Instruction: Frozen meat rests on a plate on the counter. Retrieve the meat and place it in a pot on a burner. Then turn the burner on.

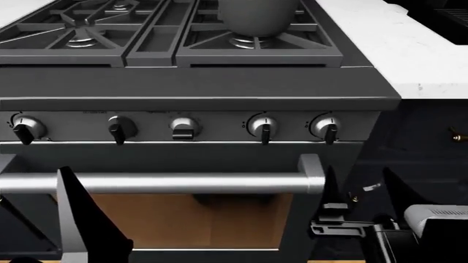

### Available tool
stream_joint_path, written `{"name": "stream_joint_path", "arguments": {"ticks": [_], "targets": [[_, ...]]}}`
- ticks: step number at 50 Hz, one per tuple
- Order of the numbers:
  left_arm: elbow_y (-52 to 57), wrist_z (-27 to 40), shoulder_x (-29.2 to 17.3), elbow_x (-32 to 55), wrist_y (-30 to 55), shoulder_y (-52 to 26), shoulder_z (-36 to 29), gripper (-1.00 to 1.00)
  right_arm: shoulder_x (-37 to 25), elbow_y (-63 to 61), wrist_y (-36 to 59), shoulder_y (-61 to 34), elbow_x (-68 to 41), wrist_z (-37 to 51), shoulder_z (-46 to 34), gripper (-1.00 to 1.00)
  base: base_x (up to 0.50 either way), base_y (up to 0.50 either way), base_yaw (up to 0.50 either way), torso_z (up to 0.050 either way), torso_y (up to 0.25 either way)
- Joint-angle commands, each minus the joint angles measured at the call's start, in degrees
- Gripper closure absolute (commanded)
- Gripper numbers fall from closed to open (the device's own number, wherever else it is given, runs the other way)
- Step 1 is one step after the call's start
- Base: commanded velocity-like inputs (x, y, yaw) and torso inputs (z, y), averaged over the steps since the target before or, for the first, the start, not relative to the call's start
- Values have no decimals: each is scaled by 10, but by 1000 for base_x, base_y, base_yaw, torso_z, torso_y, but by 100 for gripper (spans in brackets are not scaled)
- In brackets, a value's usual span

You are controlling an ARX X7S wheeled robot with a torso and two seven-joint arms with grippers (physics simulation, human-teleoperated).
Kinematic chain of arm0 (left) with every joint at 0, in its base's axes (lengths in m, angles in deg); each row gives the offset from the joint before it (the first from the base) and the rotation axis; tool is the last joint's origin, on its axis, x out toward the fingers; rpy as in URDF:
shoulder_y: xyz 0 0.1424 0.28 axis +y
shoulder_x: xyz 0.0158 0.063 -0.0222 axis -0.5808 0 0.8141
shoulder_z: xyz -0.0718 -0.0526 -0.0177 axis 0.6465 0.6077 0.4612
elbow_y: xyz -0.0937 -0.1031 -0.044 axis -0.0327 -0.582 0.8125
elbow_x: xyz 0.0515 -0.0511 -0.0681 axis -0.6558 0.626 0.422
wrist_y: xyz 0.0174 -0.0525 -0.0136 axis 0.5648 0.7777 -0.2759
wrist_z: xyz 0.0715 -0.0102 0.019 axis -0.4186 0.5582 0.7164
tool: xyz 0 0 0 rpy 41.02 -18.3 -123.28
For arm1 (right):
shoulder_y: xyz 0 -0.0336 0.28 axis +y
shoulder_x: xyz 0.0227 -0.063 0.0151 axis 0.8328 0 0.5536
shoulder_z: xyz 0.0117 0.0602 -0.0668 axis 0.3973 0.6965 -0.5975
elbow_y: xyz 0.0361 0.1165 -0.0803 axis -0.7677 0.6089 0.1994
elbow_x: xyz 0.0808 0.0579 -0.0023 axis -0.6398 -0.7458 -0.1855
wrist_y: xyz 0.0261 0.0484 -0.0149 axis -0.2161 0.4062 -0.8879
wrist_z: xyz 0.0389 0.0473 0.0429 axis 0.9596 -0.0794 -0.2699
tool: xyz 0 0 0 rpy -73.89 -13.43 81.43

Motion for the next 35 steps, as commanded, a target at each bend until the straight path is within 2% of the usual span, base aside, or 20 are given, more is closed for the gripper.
{"name": "stream_joint_path", "arguments": {"ticks": [1, 17, 35], "targets": [[-7, -5, 4, 4, -4, 5, 5, -100, 3, 23, 67, -73, -71, 12, -2, -100, 0, 0, 0, 0, 0], [-11, -7, 5, 6, -6, 13, 14, -100, 24, 52, 108, -141, -102, -2, -16, -100, 0, 0, 0, 0, 0], [-14, -6, 2, 5, -12, 24, 24, -100, -5, 50, 166, -200, -190, 14, -4, -100, 0, 0, 0, 0, 0]]}}
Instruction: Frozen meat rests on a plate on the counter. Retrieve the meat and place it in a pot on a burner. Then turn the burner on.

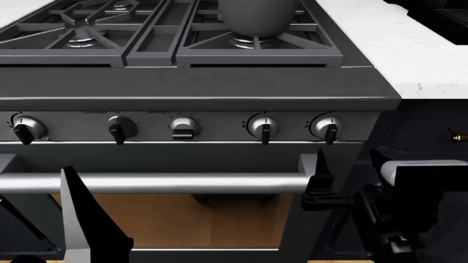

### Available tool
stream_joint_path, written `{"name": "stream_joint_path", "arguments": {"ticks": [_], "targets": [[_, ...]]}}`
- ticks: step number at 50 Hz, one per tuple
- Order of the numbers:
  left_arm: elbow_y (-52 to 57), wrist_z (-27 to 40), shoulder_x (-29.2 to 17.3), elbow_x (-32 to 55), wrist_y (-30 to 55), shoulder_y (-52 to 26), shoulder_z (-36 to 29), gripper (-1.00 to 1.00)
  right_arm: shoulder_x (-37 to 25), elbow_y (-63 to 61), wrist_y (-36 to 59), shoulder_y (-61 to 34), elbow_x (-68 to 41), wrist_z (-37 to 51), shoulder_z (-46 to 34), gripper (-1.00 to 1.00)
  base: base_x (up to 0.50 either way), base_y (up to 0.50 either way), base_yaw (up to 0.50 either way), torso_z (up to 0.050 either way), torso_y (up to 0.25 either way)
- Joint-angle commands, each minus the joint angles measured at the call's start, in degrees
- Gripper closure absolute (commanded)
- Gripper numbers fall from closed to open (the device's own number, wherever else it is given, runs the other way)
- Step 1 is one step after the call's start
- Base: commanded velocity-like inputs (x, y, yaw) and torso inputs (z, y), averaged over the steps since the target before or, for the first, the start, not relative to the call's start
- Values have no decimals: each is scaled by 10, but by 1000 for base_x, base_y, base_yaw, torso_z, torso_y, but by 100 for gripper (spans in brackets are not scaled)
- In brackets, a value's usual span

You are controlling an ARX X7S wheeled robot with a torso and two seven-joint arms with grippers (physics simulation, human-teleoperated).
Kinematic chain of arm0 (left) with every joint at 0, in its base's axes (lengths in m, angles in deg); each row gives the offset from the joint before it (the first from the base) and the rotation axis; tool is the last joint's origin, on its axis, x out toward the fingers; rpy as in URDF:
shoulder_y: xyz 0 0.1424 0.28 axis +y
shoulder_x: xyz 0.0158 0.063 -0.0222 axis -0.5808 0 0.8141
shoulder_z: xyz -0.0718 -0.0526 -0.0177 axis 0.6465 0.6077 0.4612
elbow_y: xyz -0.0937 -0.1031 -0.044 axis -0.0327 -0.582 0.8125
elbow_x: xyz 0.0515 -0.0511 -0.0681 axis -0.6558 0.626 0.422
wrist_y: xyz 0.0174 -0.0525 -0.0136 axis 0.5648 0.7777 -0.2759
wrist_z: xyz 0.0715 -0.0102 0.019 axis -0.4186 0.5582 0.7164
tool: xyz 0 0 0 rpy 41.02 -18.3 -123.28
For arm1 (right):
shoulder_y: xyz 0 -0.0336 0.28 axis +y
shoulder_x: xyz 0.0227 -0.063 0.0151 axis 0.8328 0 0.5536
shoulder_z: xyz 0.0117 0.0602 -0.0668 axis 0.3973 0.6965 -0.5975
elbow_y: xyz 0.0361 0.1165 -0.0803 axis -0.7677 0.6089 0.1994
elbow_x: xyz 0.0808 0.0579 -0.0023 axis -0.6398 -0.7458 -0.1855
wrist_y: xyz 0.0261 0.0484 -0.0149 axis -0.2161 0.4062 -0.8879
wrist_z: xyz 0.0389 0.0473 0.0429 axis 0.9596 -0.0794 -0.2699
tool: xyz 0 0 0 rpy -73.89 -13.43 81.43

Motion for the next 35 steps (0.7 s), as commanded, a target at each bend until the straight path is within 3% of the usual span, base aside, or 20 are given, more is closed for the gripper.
{"name": "stream_joint_path", "arguments": {"ticks": [1, 19, 35], "targets": [[-1, 0, -1, 0, -2, 7, 6, -100, -15, 1, 30, -34, -45, 11, 8, -100, 0, 0, 0, 0, 0], [-6, -5, 1, 3, -8, 13, 15, -100, -6, 28, 81, -110, -84, 17, -1, -100, 0, 0, 0, 0, 0], [-15, -14, 8, 9, -14, 18, 21, -100, 18, 85, 57, -99, -101, -1, 8, -100, 0, 0, 0, 0, 0]]}}
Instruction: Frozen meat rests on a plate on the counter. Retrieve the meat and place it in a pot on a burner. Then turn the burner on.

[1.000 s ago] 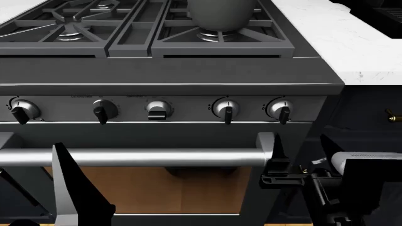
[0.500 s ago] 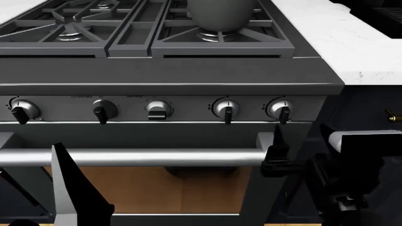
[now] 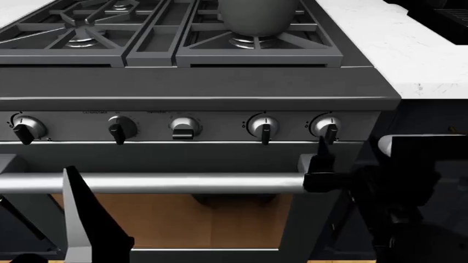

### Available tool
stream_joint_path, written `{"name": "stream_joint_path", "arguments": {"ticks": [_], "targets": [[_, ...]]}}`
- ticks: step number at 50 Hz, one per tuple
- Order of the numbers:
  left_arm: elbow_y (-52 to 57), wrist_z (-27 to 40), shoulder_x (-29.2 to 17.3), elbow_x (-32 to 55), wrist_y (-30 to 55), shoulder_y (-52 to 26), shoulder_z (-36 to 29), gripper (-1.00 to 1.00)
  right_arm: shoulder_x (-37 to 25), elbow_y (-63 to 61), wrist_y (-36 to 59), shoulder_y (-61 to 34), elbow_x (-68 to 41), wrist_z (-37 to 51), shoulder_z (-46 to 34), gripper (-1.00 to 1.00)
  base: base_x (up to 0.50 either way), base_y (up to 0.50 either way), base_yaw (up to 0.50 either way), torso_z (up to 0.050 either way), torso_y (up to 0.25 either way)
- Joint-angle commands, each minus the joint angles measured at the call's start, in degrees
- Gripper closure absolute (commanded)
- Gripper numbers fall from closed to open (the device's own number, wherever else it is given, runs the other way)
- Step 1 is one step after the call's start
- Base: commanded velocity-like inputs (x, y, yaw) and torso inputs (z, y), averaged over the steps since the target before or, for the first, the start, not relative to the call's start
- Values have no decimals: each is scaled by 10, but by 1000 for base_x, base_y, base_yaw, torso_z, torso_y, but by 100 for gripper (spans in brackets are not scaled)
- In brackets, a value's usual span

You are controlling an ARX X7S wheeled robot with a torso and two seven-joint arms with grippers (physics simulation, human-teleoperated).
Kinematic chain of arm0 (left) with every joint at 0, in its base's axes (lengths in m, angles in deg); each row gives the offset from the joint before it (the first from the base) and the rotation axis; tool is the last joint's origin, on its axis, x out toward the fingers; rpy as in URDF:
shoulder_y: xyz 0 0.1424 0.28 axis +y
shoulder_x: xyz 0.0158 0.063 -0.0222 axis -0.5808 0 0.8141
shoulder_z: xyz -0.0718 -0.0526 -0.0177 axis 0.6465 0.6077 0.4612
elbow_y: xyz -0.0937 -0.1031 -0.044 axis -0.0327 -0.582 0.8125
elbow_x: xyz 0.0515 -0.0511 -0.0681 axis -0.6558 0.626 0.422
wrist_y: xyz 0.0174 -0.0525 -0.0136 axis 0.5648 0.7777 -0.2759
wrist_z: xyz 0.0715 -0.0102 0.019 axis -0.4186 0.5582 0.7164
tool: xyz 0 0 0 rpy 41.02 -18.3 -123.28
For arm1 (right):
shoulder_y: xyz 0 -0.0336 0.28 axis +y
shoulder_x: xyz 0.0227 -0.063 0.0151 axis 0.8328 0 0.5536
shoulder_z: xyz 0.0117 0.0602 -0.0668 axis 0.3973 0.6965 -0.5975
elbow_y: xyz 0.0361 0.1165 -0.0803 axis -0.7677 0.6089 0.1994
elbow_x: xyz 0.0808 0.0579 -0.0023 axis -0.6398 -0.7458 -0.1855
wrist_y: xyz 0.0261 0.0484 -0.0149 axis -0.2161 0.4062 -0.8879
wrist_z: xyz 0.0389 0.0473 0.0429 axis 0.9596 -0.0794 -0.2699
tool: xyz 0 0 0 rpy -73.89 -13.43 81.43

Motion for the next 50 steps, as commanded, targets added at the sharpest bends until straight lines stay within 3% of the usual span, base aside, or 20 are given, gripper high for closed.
{"name": "stream_joint_path", "arguments": {"ticks": [1, 50], "targets": [[-6, -5, 4, 3, -4, 3, 4, -100, 15, 37, -9, -2, -16, -6, 7, -100, 0, 0, 0, 0, 0], [-22, -18, 12, 15, -16, 18, 24, -100, 61, 77, 5, -37, 22, -30, -34, -100, 0, 0, 0, 0, 0]]}}
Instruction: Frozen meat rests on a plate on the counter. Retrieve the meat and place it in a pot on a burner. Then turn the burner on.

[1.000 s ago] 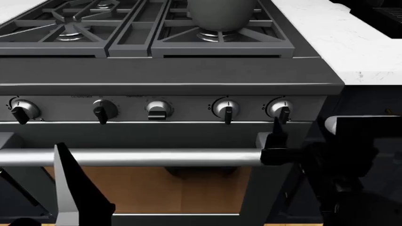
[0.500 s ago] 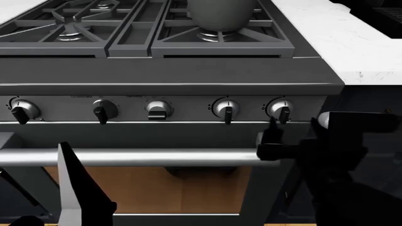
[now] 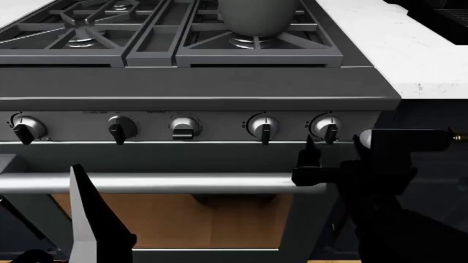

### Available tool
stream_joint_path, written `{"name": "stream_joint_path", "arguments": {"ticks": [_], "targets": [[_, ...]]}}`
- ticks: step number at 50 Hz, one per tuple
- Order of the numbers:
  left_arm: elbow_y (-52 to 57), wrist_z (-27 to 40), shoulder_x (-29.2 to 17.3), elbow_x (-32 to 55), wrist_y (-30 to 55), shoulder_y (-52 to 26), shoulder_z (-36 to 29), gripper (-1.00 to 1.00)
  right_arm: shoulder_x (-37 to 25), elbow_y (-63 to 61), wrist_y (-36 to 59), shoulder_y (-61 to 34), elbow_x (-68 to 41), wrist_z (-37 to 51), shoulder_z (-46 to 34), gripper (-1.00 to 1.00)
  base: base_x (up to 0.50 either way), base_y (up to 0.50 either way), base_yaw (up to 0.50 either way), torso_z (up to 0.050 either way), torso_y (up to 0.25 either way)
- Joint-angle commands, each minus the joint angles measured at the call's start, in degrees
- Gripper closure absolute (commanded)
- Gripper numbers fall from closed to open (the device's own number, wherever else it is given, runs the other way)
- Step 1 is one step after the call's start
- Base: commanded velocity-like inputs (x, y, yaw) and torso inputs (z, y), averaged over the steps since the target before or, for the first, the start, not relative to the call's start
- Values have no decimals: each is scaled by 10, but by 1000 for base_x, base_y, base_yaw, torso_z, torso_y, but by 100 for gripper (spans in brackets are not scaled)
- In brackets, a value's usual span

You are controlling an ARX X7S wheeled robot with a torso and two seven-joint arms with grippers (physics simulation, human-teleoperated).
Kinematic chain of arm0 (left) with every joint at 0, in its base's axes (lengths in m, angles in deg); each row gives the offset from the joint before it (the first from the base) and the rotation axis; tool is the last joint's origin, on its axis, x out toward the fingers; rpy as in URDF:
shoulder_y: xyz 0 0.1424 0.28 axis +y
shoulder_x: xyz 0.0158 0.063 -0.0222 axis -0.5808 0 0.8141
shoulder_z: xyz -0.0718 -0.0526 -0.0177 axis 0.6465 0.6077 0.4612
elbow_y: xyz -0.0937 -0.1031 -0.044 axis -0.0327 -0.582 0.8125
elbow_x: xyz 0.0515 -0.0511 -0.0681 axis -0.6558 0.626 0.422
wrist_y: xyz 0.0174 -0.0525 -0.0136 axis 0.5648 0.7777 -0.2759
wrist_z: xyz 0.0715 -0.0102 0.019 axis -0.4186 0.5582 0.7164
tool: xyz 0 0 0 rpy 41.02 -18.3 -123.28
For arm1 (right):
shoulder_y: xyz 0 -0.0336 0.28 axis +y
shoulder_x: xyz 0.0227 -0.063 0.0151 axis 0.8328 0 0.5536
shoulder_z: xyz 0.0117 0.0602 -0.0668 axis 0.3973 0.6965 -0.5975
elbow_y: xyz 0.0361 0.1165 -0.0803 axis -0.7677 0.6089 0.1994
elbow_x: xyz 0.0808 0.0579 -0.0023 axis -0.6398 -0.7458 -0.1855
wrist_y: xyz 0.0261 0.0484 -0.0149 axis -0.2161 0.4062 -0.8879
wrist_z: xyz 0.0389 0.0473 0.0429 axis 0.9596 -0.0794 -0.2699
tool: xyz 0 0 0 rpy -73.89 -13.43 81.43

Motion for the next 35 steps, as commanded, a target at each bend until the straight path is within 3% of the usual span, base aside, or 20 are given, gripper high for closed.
{"name": "stream_joint_path", "arguments": {"ticks": [1, 8, 9, 35], "targets": [[-2, -3, 2, 2, 0, 4, 4, -100, 11, 14, -3, -3, 12, -7, -6, -100, 0, 0, 0, 0, 0], [-4, -5, 3, 2, -1, 6, 7, -100, 12, 16, -5, -2, 14, -7, -7, -100, 0, 0, 0, 0, 0], [-4, -5, 3, 2, -1, 6, 7, -100, 11, 16, -5, -1, 14, -7, -6, 100, 0, 0, 0, 0, 0], [-3, -11, 7, 3, 1, 14, 17, -100, 4, 6, -10, 0, 38, -17, -12, 100, 0, 0, 0, 0, 0]]}}
